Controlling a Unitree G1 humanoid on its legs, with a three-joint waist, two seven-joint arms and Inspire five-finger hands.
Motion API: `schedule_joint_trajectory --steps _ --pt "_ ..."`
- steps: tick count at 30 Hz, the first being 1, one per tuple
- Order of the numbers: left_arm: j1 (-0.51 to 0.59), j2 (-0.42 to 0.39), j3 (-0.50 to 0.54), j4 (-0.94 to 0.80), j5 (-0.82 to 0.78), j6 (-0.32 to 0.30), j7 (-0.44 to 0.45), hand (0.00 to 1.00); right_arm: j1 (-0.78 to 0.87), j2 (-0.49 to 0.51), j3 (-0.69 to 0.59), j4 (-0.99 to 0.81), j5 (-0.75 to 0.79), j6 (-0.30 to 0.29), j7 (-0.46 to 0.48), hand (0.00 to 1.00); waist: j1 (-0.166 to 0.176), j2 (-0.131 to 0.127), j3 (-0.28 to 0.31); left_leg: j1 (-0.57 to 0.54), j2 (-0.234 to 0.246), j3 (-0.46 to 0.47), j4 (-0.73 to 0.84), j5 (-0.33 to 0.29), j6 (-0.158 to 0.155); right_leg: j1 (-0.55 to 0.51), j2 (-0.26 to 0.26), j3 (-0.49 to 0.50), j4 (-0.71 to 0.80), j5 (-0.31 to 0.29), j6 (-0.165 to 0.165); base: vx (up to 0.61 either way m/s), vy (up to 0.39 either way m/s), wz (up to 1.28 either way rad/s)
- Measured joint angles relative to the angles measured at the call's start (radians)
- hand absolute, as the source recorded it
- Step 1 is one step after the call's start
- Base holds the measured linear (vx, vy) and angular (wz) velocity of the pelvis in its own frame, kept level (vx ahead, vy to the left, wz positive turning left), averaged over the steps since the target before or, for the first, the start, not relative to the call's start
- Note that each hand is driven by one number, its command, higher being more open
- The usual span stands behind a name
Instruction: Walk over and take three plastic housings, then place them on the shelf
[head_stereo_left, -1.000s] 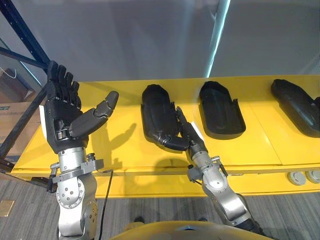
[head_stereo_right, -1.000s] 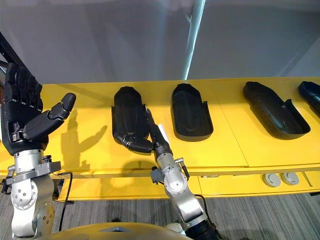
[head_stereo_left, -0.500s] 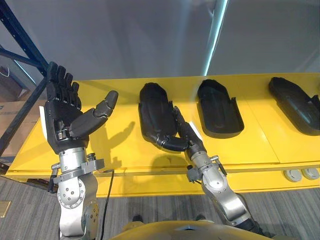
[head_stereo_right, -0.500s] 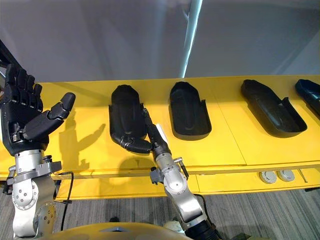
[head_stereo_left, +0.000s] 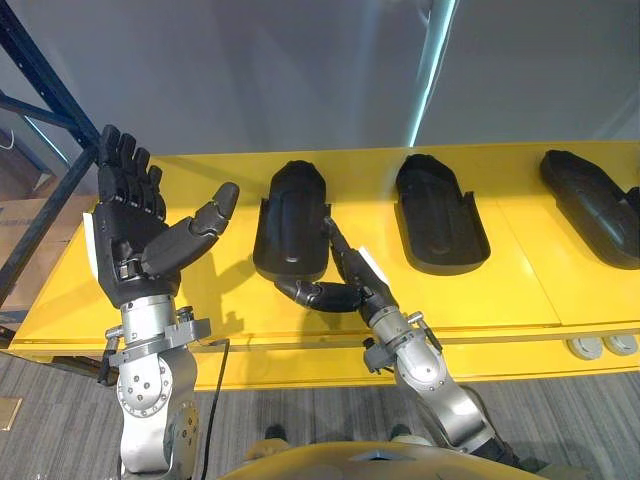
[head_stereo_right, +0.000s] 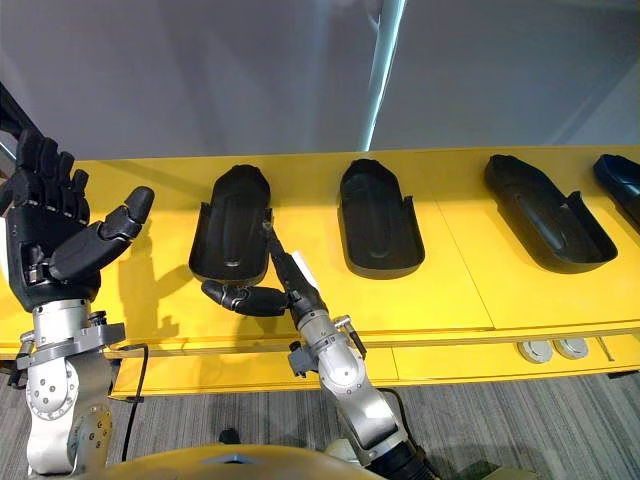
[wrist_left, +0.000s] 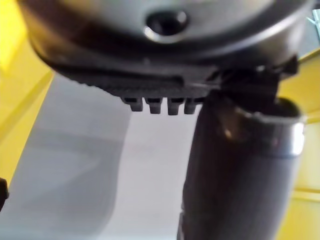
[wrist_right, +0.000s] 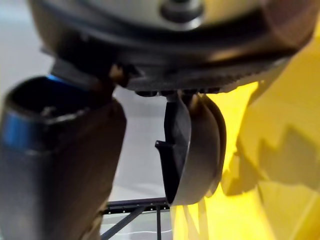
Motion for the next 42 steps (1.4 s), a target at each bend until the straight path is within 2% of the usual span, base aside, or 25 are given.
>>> schedule_joint_trajectory --steps 5,14,17,23,26,31,35,39,42 --pt "0.0 0.0 -0.004 0.0 0.0 0.002 -0.001 1.0 -0.001 0.0 0.011 0.0 -0.001 0.0 -0.007 1.0 0.0 0.0 0.0 0.0 0.0 0.0 0.0 0.0 0.0 0.0 0.0 0.0 0.0 0.0 0.0 0.0 0.0 0.0" --pt "0.001 0.0 -0.004 0.0 0.0 0.002 0.001 1.0 -0.001 0.0 0.015 0.0 -0.013 -0.012 -0.081 1.0 0.001 0.0 0.0 0.0 0.0 -0.001 0.0 0.0 0.0 0.001 0.0 0.0 0.0 0.0 0.0 0.0 0.0 0.0" --pt "0.003 0.0 -0.005 0.0 0.0 0.002 0.002 1.0 0.0 0.0 0.001 0.0 -0.031 -0.037 -0.117 1.0 0.001 -0.001 -0.001 0.0 0.0 -0.001 0.0 0.0 0.0 0.001 0.0 0.0 0.0 0.0 0.0 0.0 0.0 0.0" --pt "0.033 0.0 -0.006 0.0 0.0 0.01 0.003 1.0 -0.001 0.002 -0.093 -0.052 -0.052 -0.145 -0.189 1.0 0.0 -0.002 -0.001 0.001 0.0 0.0 0.0 0.0 0.0 0.001 0.0 0.001 0.0 0.0 0.0 0.0 0.0 0.0" --pt "0.034 0.001 -0.005 0.0 0.003 0.031 0.009 1.0 -0.001 0.002 -0.132 -0.12 -0.052 -0.195 -0.221 1.0 0.0 -0.003 -0.002 0.003 0.0 0.001 0.0 0.0 0.0 0.003 0.0 0.002 -0.001 0.0 0.0 0.0 0.0 0.0" --pt "0.036 0.002 -0.005 0.025 0.044 0.14 -0.006 1.0 -0.007 0.003 -0.2 -0.159 -0.048 -0.283 -0.244 1.0 0.0 -0.005 -0.007 0.004 0.0 0.002 0.0 0.0 0.0 0.005 0.0 0.003 -0.001 0.001 0.001 0.0 0.0 0.0" --pt "0.058 0.002 -0.004 0.094 0.042 0.19 -0.019 1.0 -0.008 -0.002 -0.312 -0.198 -0.046 -0.304 -0.269 1.0 0.002 -0.004 -0.008 0.004 0.0 0.002 0.0 0.0 0.0 0.005 0.0 0.003 -0.003 0.002 0.002 0.0 0.0 0.0" --pt "0.098 0.003 -0.003 0.167 0.037 0.245 -0.042 1.0 -0.01 -0.005 -0.459 -0.246 -0.047 -0.335 -0.336 1.0 0.002 -0.005 -0.009 0.004 0.0 0.002 -0.001 0.0 0.0 0.006 0.001 0.002 -0.004 0.003 0.002 0.0 0.0 0.0" --pt "0.116 0.004 -0.003 0.206 0.032 0.264 -0.067 1.0 -0.01 -0.006 -0.542 -0.257 -0.05 -0.353 -0.389 1.0 0.0 -0.005 -0.01 0.003 0.0 0.002 -0.001 0.0 0.0 0.006 0.001 0.002 -0.005 0.003 0.003 0.0 0.0 0.0"
